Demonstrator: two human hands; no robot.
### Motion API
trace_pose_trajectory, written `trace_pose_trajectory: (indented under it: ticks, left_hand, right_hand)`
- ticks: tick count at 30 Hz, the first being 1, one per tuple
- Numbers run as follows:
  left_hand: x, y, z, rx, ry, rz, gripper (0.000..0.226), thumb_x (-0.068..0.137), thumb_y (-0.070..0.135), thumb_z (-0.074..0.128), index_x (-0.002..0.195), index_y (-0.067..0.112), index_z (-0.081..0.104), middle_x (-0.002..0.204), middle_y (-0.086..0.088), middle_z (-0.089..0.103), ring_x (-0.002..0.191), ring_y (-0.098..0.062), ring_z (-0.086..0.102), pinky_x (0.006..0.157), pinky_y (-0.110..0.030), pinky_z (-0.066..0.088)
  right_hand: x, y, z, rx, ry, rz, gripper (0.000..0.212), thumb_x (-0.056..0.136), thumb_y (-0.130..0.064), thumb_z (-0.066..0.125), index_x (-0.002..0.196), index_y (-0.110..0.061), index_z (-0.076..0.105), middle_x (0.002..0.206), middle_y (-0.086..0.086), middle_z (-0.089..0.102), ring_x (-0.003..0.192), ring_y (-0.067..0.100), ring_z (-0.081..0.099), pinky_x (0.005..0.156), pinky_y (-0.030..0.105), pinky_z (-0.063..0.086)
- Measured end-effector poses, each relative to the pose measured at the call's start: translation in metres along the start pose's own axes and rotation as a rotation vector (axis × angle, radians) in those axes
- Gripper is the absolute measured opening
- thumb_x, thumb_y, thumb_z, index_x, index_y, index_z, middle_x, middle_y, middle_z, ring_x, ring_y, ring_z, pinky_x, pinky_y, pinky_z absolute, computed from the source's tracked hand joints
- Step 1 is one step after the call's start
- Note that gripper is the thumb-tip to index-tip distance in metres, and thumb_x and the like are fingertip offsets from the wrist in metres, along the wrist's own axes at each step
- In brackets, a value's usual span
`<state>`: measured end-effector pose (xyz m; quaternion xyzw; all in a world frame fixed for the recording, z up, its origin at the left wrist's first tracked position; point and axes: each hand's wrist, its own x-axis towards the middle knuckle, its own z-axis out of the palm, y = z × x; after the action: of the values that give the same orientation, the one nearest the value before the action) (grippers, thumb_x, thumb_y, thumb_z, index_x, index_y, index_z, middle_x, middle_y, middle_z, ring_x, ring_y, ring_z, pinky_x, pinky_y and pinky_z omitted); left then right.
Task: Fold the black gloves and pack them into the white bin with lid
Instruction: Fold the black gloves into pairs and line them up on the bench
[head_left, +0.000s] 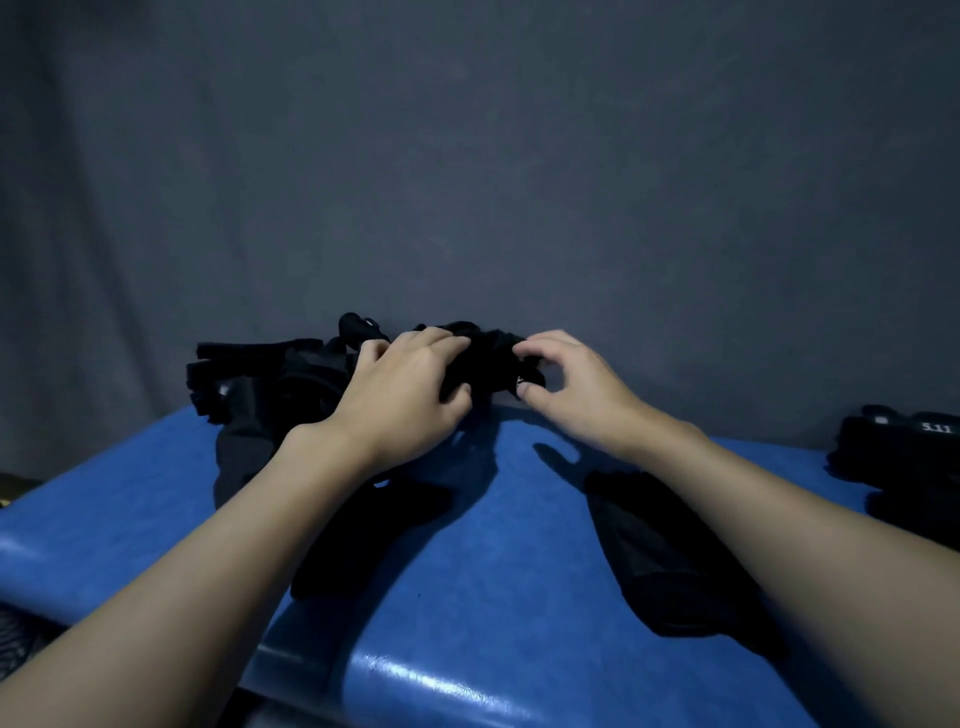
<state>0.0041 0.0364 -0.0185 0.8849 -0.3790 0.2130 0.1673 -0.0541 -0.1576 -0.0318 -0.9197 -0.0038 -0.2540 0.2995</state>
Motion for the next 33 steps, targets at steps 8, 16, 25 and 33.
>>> trace_pose_trajectory:
  ticks: [8,16,25,33]
  left_hand:
    - [-0.006,0.013,-0.013,-0.407,0.136,0.014,0.047,0.087,0.022,0.067,0.133,0.023,0.058,0.127,0.013,0.062,0.123,-0.009,0.055,0.107,-0.033,0.040]
    - [-0.015,0.045,-0.033,-0.816,0.071,-0.065,0.033,0.089,0.026,0.071,0.122,0.024,0.065,0.088,-0.002,0.076,0.085,-0.019,0.073,0.082,-0.033,0.058]
    - [-0.016,0.075,-0.036,-0.917,-0.101,-0.004,0.044,0.088,-0.004,0.065,0.126,0.019,0.061,0.087,-0.001,0.073,0.072,-0.013,0.070,0.063,-0.024,0.054]
    - [-0.012,0.094,-0.031,-0.989,-0.143,0.093,0.043,0.089,-0.010,0.063,0.126,0.012,0.061,0.114,-0.005,0.070,0.091,-0.024,0.073,0.085,-0.035,0.060]
  right_hand:
    - [-0.022,-0.016,-0.027,0.209,0.225,0.031,0.022,0.082,-0.006,0.073,0.083,-0.025,0.061,0.080,-0.005,0.059,0.065,0.006,0.052,0.065,0.022,0.044]
    - [-0.059,-0.029,-0.050,0.266,0.298,0.069,0.019,0.085,-0.008,0.068,0.085,-0.022,0.056,0.081,-0.005,0.056,0.063,0.008,0.049,0.062,0.025,0.046]
    - [-0.095,-0.028,-0.069,0.454,0.209,0.213,0.033,0.088,-0.003,0.065,0.115,-0.021,0.062,0.092,-0.003,0.059,0.072,0.003,0.061,0.073,0.020,0.052]
    - [-0.105,-0.029,-0.079,0.467,0.131,0.205,0.011,0.088,-0.010,0.070,0.098,-0.013,0.071,0.094,0.015,0.074,0.084,0.023,0.069,0.085,0.044,0.055]
